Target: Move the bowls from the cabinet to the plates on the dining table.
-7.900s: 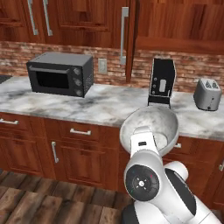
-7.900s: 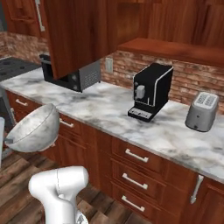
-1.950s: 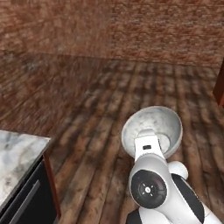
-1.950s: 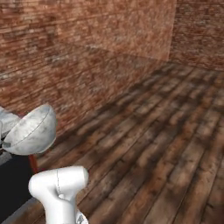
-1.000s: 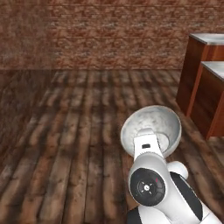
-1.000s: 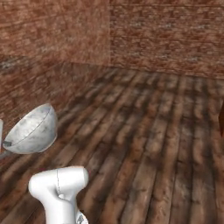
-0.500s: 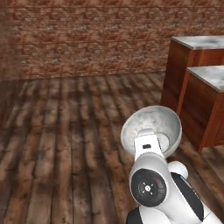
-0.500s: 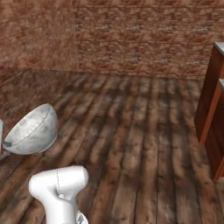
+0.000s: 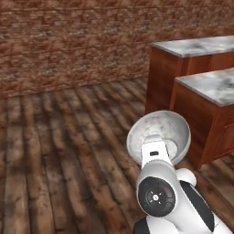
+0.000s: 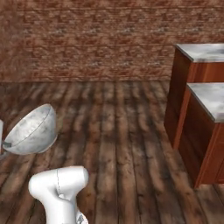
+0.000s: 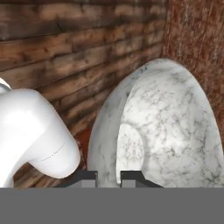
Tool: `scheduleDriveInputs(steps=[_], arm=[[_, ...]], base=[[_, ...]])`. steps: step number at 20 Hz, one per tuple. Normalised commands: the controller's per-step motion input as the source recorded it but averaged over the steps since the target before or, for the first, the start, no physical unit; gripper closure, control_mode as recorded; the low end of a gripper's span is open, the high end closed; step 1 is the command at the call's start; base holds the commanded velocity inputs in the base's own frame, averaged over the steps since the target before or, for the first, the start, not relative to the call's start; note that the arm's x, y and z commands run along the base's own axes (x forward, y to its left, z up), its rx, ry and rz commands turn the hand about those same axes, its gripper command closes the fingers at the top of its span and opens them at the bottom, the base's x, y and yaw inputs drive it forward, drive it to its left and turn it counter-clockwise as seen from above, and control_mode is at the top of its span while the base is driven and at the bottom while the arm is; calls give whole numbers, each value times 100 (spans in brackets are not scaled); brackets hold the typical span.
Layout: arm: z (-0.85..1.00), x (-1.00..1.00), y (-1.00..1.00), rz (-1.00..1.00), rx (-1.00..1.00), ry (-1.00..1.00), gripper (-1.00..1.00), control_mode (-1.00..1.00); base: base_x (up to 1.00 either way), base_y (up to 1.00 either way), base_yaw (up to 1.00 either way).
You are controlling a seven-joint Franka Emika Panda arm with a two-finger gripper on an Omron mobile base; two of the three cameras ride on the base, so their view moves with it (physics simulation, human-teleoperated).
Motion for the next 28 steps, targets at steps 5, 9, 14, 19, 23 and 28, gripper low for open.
scheduleDriveInputs(steps=[5,9,14,19,23,28], arm=[[0,0,0,0,0,0,100,100],[0,0,0,0,0,0,100,100],[0,0,0,0,0,0,100,100],[0,0,0,0,0,0,100,100],[0,0,0,0,0,0,100,100],[0,0,0,0,0,0,100,100]], base=[[100,28,-32],[100,44,-27],[100,48,-27],[100,41,-31],[100,40,-34],[100,41,-34]])
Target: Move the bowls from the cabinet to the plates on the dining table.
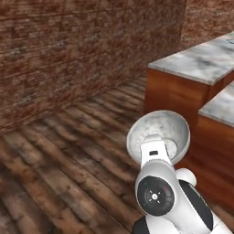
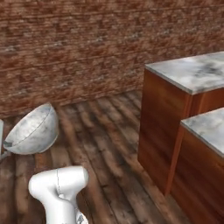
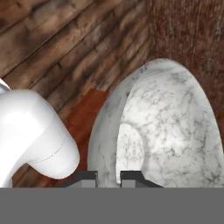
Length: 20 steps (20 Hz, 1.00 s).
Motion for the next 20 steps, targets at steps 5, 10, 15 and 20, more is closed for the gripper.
scheduleDriveInputs(steps=[5,10,15,20], arm=[[0,0,0,0,0,0,100,100],[0,0,0,0,0,0,100,100],[0,0,0,0,0,0,100,100],[0,0,0,0,0,0,100,100]], base=[[100,36,-33],[100,34,-34],[100,35,-34],[100,34,-35]])
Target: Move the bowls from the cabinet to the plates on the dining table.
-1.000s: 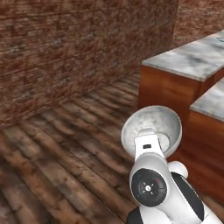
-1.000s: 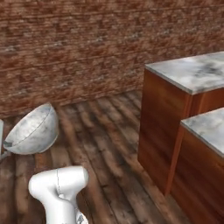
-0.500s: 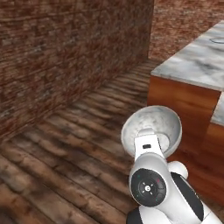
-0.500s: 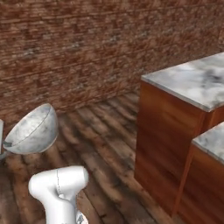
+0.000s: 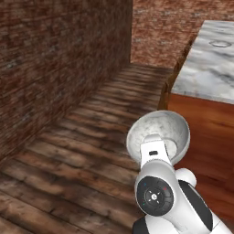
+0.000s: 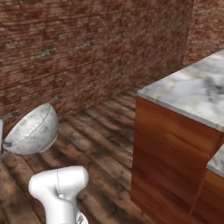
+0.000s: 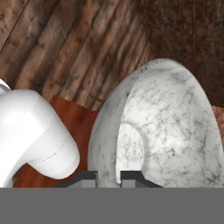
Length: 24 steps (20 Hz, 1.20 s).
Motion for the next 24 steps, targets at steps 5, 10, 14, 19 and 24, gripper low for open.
scheduleDriveInputs(steps=[5,10,14,19,24], arm=[[0,0,0,0,0,0,100,100],[0,0,0,0,0,0,100,100],[0,0,0,0,0,0,100,100],[0,0,0,0,0,0,100,100],[0,0,0,0,0,0,100,100]], base=[[100,37,-36],[100,35,-36],[100,35,-36],[100,36,-36],[100,35,-36]])
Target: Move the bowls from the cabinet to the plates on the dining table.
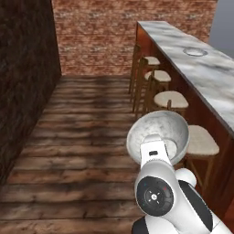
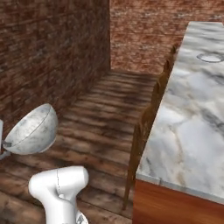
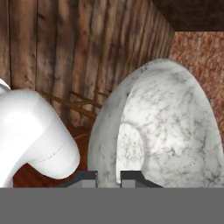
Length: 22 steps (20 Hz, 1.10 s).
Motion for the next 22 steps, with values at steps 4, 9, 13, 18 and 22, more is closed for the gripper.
scheduleDriveInputs(steps=[4,9,13,18,22], arm=[[0,0,0,0,0,0,100,100],[0,0,0,0,0,0,100,100],[0,0,0,0,0,0,100,100],[0,0,0,0,0,0,100,100],[0,0,0,0,0,0,100,100]], base=[[100,37,-34],[93,49,-29],[91,64,-27],[89,86,-24],[89,76,-24]])
